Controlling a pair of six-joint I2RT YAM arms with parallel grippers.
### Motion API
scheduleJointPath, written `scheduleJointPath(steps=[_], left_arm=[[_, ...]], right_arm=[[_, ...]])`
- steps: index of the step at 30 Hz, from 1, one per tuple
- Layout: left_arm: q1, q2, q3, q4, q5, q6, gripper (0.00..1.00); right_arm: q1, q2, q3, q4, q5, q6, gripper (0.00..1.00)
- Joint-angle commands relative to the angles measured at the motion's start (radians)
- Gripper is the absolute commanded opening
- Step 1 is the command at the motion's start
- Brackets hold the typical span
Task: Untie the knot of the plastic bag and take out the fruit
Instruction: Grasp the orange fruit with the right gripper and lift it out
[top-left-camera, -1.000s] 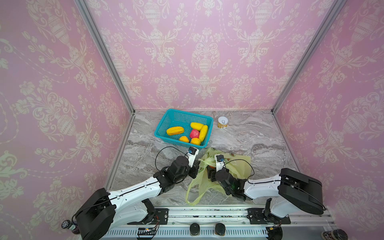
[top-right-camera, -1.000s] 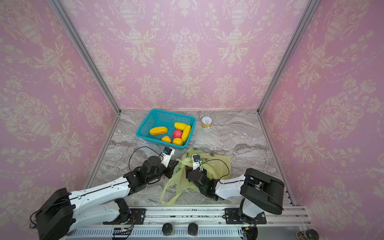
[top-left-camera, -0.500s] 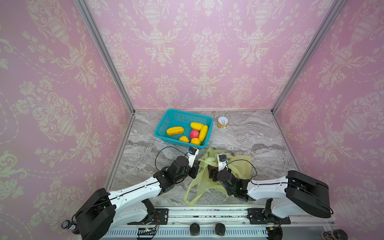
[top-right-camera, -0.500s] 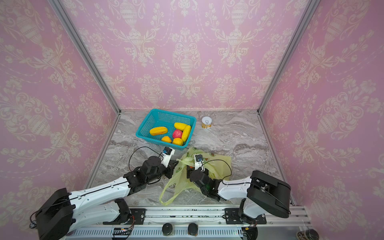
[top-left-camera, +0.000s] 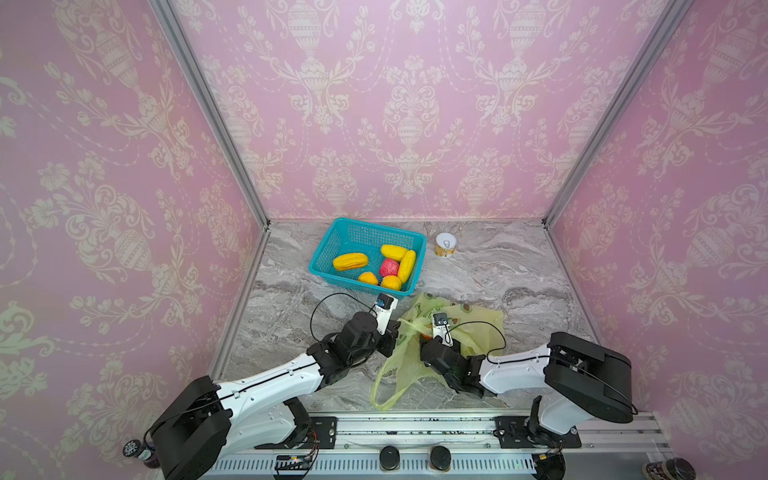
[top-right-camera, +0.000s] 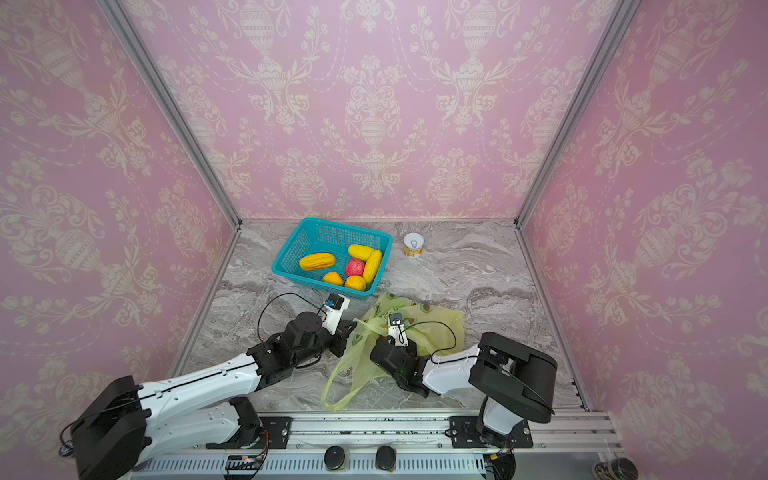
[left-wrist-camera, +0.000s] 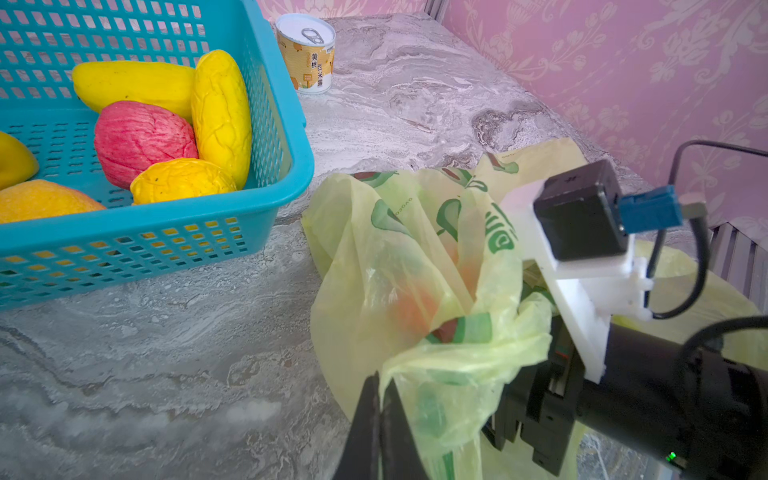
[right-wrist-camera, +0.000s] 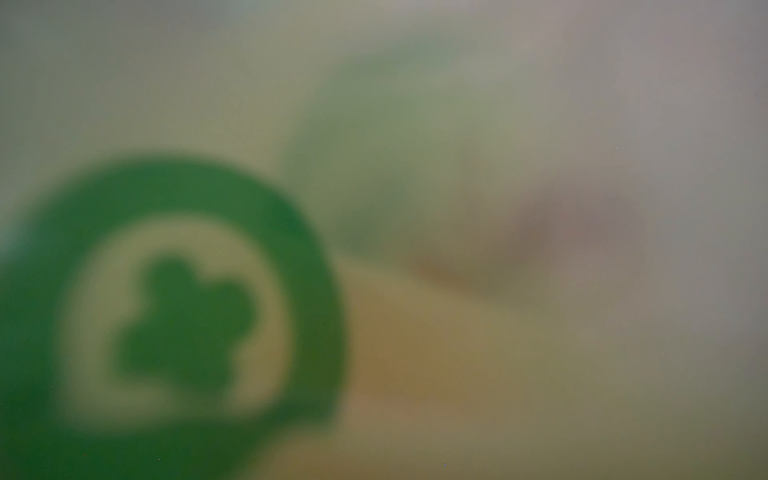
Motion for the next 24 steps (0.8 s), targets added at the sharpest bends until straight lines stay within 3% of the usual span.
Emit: scheduleJointPath(steps=[1,11,15,24], left_arm=[[0.005,-0.002,-0.006,-0.009,0.001,-0.005,0.00],[0.005,0.008,-0.003,-0.007,0.000,-0.003,0.00],[0.005,0.009,-0.003,-0.006,0.001,-0.003,0.00],[0.005,0.017,0.000,-0.006,-0.003,-0.003,0.00]], right_arm=[[0.006,-0.021,-0.005,0.007,-0.006,-0.012,0.61],[0.063,-0.337,-0.188,0.169,-0.165,-0.229,0.49],[0.080,-0.490,-0.251,0.155,-0.231,-0.277,0.44],[0.097,-0.864,-0.329,0.064,-0.398,-0.311,0.42]])
